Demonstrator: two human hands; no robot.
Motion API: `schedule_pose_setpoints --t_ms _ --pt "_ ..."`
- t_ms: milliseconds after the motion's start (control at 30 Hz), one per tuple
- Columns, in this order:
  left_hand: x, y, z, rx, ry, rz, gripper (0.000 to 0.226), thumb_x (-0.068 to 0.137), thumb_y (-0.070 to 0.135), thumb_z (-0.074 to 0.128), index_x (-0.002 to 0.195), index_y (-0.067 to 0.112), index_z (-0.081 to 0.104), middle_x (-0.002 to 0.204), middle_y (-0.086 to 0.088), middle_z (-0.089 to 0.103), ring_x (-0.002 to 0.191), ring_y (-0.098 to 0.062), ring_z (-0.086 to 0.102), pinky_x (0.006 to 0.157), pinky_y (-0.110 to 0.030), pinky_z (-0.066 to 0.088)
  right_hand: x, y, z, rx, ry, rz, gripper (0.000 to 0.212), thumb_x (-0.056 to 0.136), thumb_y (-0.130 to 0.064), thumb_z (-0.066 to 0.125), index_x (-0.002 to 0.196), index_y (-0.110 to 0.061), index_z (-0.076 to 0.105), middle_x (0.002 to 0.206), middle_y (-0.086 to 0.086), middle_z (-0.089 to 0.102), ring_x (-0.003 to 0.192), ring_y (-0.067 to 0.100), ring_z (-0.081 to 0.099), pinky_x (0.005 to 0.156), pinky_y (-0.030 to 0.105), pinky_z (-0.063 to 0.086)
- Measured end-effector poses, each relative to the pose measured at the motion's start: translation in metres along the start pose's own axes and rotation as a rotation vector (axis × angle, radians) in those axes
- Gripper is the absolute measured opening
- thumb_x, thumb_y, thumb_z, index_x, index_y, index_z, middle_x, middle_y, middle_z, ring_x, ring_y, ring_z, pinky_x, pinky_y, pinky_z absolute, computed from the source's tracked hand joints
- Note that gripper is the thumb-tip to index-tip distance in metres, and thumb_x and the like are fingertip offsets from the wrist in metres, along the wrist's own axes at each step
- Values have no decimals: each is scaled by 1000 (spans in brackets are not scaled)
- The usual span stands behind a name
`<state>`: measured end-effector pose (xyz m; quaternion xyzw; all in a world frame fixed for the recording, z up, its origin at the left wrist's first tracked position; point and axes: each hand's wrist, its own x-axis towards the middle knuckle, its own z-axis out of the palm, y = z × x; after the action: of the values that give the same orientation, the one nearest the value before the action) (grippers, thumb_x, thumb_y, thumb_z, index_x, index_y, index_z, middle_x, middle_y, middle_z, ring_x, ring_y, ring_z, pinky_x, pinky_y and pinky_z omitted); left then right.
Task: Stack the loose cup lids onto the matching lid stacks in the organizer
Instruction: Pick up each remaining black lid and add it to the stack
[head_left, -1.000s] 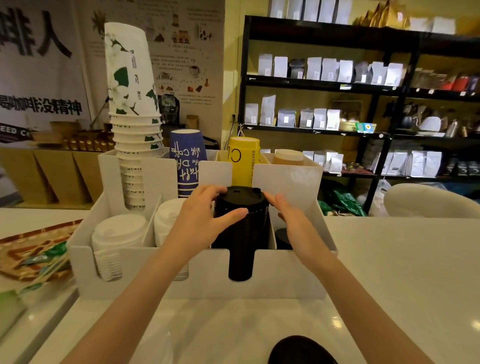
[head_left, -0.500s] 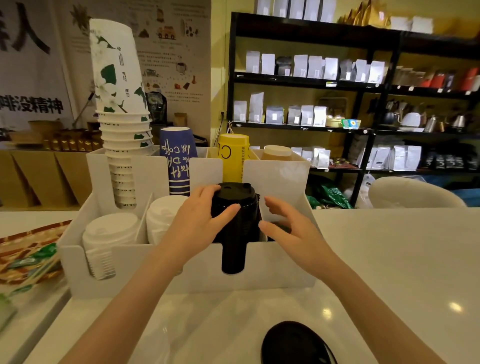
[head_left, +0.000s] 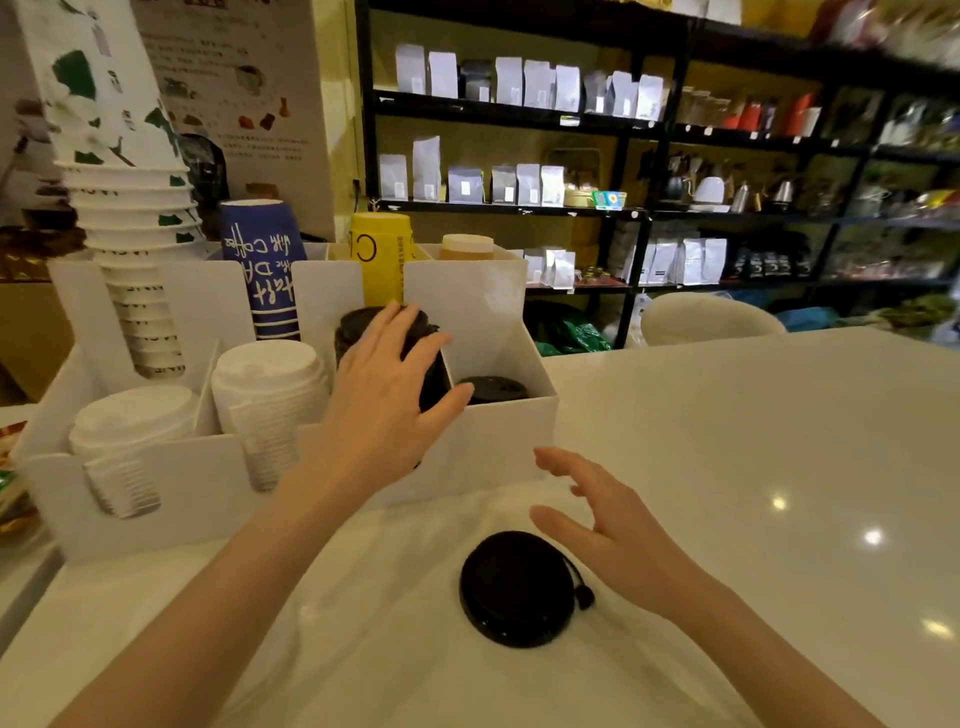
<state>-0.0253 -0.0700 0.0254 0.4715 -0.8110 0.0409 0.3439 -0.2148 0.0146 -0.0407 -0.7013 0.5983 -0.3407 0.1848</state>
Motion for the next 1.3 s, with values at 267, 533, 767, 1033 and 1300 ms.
schedule_pose_setpoints --t_ms 267,533,767,1033,1300 --pt "-22 14 13 -93 -243 174 45 84 44 48 124 22 48 131 1 51 124 -15 37 101 -32 33 -43 -2 3 -29 -165 120 72 69 -49 69 132 -32 37 125 -20 35 116 -4 31 94 14 27" --pt "-40 28 27 -79 -903 156 82 65 62 62 134 28 35 144 8 35 131 -14 31 107 -32 27 -46 -9 5 8 -118 27 34 68 -38 74 97 -24 62 90 2 67 84 17 59 75 44 49" --pt "-49 32 35 -48 -912 217 76 55 50 76 120 23 48 123 4 52 114 -17 47 98 -35 41 -50 -11 1 33 -79 49 42 68 -28 76 105 -16 61 99 10 65 85 13 51 76 34 42" --pt "-40 27 30 -132 -837 192 80 59 48 75 128 29 40 129 6 50 116 -13 44 97 -27 37 -42 -2 -1 159 -35 124 50 64 -26 80 95 -54 51 99 -29 55 96 -13 51 79 6 41" --pt "-22 17 -9 -256 -584 191 82 57 44 78 128 31 41 125 10 52 107 -2 43 88 -17 36 -9 -19 -13 194 -6 27 64 65 -29 79 121 -31 48 108 -21 54 107 0 51 87 14 39"
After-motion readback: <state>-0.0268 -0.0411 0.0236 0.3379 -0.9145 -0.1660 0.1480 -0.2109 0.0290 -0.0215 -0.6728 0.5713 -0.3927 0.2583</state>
